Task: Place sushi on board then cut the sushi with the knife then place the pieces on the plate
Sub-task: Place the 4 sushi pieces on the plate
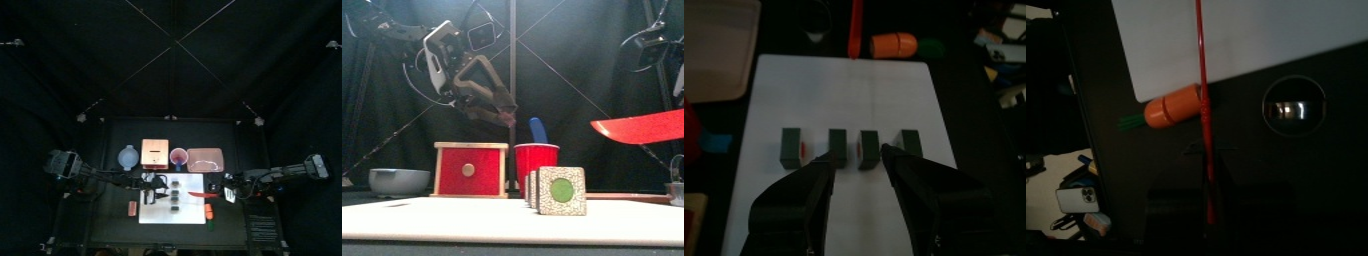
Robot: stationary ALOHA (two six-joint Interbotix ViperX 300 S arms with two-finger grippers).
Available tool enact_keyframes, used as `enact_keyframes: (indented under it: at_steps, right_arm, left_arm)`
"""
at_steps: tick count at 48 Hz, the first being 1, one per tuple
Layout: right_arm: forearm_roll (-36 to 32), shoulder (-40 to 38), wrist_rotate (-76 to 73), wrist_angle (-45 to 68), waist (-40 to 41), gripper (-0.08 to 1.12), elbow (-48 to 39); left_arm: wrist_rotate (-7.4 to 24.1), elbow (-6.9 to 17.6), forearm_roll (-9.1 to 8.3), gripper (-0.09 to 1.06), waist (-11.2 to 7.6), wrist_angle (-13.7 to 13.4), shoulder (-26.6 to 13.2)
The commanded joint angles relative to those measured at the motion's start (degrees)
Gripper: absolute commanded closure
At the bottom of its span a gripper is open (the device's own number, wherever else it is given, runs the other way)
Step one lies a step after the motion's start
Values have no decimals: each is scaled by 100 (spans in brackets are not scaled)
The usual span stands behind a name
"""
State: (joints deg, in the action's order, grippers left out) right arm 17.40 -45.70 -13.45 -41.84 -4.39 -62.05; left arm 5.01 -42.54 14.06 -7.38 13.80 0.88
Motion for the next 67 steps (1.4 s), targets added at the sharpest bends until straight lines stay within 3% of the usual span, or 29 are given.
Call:
enact_keyframes:
  at_steps: [1, 16, 38, 43, 51, 56, 67]
  right_arm:
    - [-141, -220, -290, -149, 35, 64, -123]
    - [-264, -246, -589, -167, -26, 52, -413]
    - [-527, -211, -817, -668, 9, 28, -149]
    - [-817, -176, -809, -387, 26, 28, 88]
    - [-1521, 167, -817, 404, 26, 27, 457]
    - [-2048, 677, -826, 888, 62, 26, 668]
    - [-2777, 1775, -826, 2030, 105, 24, 1046]
  left_arm:
    - [9, 0, -9, 18, 44, 545, 123]
    - [0, 44, 0, 18, 176, 756, 88]
    - [0, -9, 0, 18, 185, 765, 79]
    - [-9, -97, 26, 18, 185, 765, 79]
    - [0, -229, 325, 18, 185, 765, 79]
    - [0, -281, 413, 18, 185, 765, 97]
    - [0, -545, 422, 18, 237, 765, 193]
